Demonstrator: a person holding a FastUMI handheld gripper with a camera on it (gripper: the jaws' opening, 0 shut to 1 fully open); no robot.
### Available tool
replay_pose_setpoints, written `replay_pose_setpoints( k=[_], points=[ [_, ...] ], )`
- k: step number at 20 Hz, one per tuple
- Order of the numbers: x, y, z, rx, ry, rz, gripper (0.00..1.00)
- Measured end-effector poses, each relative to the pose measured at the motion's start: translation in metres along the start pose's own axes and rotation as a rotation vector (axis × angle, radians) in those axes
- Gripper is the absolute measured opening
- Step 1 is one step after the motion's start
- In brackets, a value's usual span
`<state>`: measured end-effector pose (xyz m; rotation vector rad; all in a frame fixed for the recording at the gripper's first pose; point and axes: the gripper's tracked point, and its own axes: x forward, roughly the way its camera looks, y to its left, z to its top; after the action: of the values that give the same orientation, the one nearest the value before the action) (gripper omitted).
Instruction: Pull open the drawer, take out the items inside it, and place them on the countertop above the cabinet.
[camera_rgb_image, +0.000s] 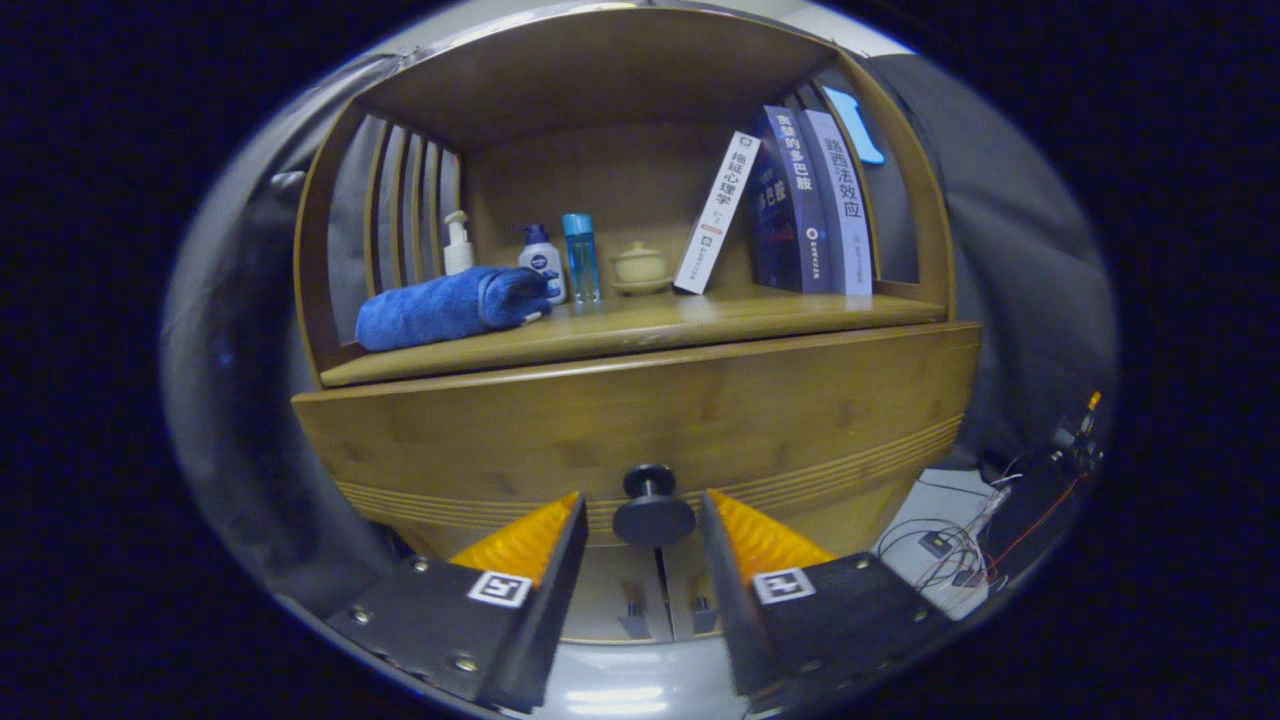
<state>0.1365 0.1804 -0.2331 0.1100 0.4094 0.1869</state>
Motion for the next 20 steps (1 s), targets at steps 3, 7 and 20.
replay_pose_setpoints(
  k=[3,7,20],
  points=[
    [0.007,-0.001,0.003,0.03,-0.001,0.022,0.5],
    [0.004,0.001,0.004,0.051,0.007,0.047,0.38],
    [-0.066,-0.002,-0.016,0.052,0.029,0.02,0.22]
  ],
)
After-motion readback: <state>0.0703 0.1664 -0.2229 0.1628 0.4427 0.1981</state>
